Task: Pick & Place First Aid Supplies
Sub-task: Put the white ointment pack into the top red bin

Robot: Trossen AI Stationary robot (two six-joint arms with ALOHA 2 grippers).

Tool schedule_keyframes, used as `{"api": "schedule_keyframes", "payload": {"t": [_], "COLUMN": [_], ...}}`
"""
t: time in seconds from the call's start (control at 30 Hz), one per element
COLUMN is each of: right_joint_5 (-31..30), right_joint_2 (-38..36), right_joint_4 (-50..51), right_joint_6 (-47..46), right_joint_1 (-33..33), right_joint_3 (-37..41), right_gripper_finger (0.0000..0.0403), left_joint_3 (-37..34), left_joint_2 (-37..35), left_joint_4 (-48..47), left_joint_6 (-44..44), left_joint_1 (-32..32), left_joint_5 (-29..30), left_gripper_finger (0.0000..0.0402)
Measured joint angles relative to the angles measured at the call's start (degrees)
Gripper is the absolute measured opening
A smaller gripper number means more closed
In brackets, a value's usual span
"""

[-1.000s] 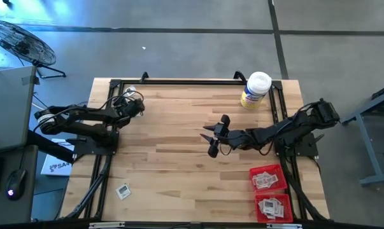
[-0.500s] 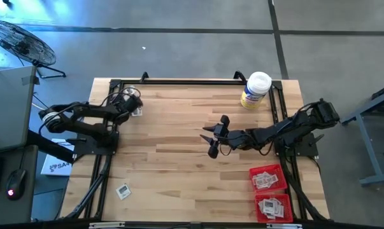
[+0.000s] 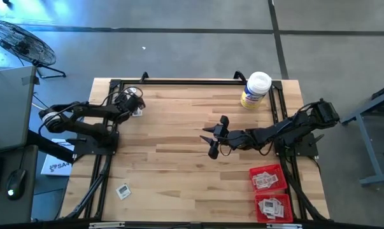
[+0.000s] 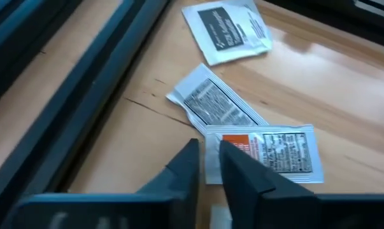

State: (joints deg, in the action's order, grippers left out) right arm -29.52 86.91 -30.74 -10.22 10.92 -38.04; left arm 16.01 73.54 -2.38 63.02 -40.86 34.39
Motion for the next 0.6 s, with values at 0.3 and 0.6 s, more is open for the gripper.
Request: {"api": "schedule_keyframes", "payload": {"t": [0.3, 0.6], "right_joint_5": [-0.02, -0.04], "right_joint_2": [0.0, 0.0], "right_joint_4": [0.02, 0.0], "right_joint_6": [-0.02, -0.2], "right_joint_1": [0.0, -0.04], "right_joint_3": [-0.02, -0.02], "right_gripper_finger": [0.0151, 0.0152], "left_joint_3": [0.65, 6.18], "left_joint_2": [-0.29, -2.25], "left_joint_4": [-0.4, -0.35], "left_joint_6": [-0.99, -6.84], "left_joint_1": [1.36, 10.21], "left_joint_5": [-1.79, -4.56], "left_gripper_finger": [0.0012, 0.0002]}}
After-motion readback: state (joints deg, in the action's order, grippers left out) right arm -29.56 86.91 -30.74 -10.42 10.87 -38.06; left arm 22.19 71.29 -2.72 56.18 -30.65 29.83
